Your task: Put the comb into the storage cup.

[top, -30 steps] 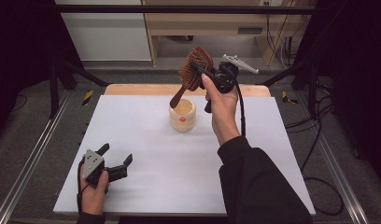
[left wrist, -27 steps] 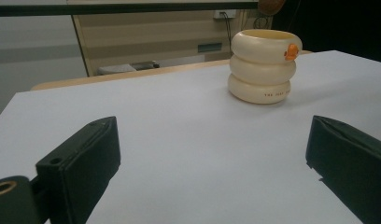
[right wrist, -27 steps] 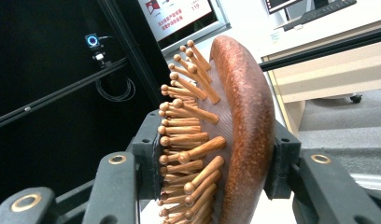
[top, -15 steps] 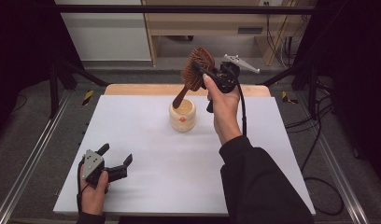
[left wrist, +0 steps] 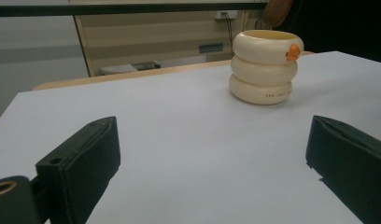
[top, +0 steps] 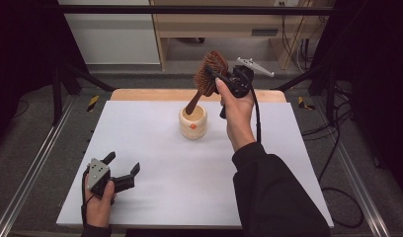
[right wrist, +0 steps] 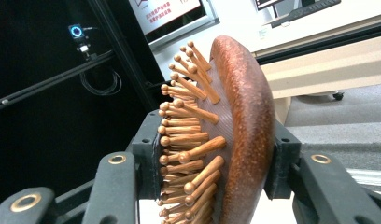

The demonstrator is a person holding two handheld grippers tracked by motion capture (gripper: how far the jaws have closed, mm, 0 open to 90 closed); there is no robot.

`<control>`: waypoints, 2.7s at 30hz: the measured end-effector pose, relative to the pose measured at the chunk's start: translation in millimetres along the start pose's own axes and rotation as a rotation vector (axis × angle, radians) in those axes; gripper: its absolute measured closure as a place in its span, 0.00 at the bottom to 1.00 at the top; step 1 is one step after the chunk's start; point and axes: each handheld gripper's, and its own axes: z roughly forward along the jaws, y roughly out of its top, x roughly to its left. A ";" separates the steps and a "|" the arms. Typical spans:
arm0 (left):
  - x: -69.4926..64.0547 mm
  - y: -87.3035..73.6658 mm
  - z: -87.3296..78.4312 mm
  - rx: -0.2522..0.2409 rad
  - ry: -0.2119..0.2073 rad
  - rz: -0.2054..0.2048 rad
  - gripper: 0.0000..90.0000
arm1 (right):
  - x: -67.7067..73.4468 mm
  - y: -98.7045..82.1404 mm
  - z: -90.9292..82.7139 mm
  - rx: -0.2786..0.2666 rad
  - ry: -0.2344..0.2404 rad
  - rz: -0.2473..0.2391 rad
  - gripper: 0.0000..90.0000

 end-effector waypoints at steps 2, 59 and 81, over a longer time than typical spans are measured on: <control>0.5 -0.2 0.0 -0.003 0.000 -0.003 0.03 | -1.0 -0.9 1.4 0.006 -0.002 -0.005 0.56; 2.0 -1.8 1.8 0.005 -0.014 -0.002 0.03 | -7.1 -34.8 33.1 0.109 -0.050 -0.050 0.56; 2.2 -1.8 1.9 0.007 -0.016 0.002 0.03 | -10.2 -49.3 39.5 0.132 -0.053 -0.045 0.56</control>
